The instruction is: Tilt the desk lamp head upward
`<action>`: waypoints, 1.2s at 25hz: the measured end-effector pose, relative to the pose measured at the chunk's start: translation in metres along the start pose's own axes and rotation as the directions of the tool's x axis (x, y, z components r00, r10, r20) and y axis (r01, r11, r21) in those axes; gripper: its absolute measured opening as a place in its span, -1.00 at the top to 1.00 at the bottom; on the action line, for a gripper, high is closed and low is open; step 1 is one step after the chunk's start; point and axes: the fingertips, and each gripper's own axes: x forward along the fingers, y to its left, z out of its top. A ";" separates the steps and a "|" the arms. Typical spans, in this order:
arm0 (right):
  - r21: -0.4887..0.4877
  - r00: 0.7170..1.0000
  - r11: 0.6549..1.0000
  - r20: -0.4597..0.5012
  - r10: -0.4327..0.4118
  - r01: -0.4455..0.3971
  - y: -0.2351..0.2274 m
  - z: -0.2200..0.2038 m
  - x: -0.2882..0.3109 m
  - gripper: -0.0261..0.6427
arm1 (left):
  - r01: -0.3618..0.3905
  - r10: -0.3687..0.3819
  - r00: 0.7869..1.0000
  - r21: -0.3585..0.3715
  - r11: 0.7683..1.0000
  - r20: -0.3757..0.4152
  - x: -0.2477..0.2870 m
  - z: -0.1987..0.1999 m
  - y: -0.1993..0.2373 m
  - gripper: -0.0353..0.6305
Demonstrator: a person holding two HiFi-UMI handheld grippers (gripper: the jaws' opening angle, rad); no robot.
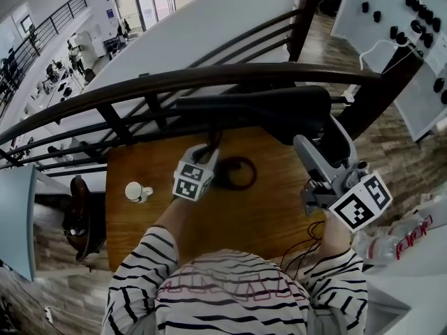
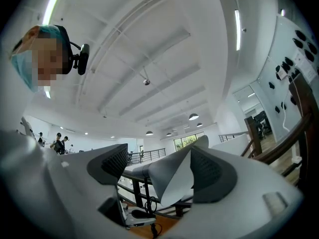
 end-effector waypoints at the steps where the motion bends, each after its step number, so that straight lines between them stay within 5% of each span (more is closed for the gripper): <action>1: -0.004 1.000 1.000 0.002 0.004 -0.004 0.002 0.003 0.001 -0.23 | -0.001 0.001 1.000 -0.001 1.000 -0.002 0.000 0.000 0.000 0.71; 21: -0.084 0.999 0.996 0.048 -0.001 0.005 0.007 0.001 0.006 -0.23 | 0.024 -0.024 1.000 0.017 1.000 -0.002 0.003 -0.001 0.001 0.69; 30: -0.045 0.997 0.997 0.056 -0.057 0.059 0.010 -0.024 -0.019 -0.18 | 0.005 -0.005 1.000 0.017 1.000 -0.013 -0.017 0.002 -0.003 0.63</action>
